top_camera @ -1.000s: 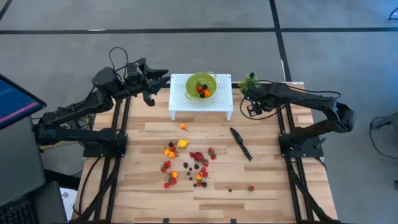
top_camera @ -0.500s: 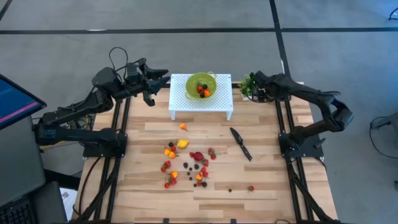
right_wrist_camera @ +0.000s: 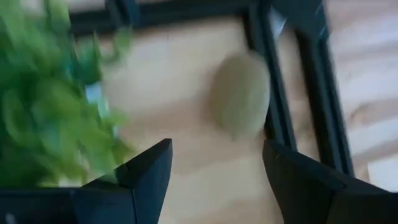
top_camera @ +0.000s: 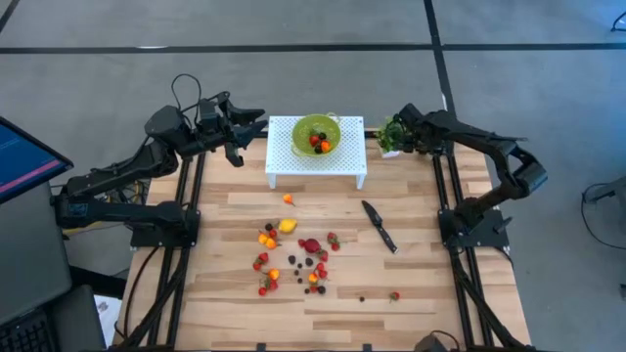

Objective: Pick & Place Fruit
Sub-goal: Put the brown kiwi into the green strainer bowl

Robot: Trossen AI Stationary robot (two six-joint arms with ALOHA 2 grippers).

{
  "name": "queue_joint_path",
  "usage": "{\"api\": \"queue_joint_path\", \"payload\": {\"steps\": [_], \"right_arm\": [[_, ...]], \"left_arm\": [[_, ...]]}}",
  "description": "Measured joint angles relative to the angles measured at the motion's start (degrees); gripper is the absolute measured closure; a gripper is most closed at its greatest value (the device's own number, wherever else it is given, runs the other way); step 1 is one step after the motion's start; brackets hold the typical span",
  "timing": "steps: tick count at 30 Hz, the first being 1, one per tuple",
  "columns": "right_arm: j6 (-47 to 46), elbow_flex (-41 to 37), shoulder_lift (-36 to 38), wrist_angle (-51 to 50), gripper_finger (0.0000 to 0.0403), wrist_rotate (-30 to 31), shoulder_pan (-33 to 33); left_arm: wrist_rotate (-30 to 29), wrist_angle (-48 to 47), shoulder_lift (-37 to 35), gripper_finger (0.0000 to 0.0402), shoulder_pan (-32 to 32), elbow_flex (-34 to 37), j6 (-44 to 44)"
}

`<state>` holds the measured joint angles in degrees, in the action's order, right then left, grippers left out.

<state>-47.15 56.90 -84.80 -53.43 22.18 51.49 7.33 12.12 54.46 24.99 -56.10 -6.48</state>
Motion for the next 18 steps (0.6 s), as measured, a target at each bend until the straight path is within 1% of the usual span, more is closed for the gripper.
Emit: {"api": "queue_joint_path", "payload": {"steps": [3,5,8,10,12,15,18], "right_arm": [[-1.1,0.0,0.6,5.8,0.0158,4.6,-2.3],[-0.9,0.2,1.8,9.6,0.0159,6.0,-2.8],[-0.6,1.8,2.9,14.4,0.0162,7.9,-1.4],[-0.5,3.5,3.2,15.4,0.0168,8.5,0.2],[-1.0,5.0,3.0,13.5,0.0177,7.5,2.4],[-1.3,6.2,3.0,9.2,0.0196,4.3,5.9],[-1.4,8.1,3.0,6.8,0.0221,0.4,7.5]], "left_arm": [[0.0,0.0,0.0,0.0259,0.0,0.0,0.0],[0.0,0.1,0.0,0.0259,0.0,0.0,0.0],[0.0,0.3,0.0,0.0259,0.0,0.0,0.0],[0.0,0.4,0.0,0.0259,0.0,0.0,0.0],[0.0,0.5,0.0,0.0259,0.0,0.0,0.0],[0.0,0.5,0.0,0.0259,0.0,0.0,0.0],[0.0,0.9,0.0,0.0259,0.0,0.0,0.0]]}}
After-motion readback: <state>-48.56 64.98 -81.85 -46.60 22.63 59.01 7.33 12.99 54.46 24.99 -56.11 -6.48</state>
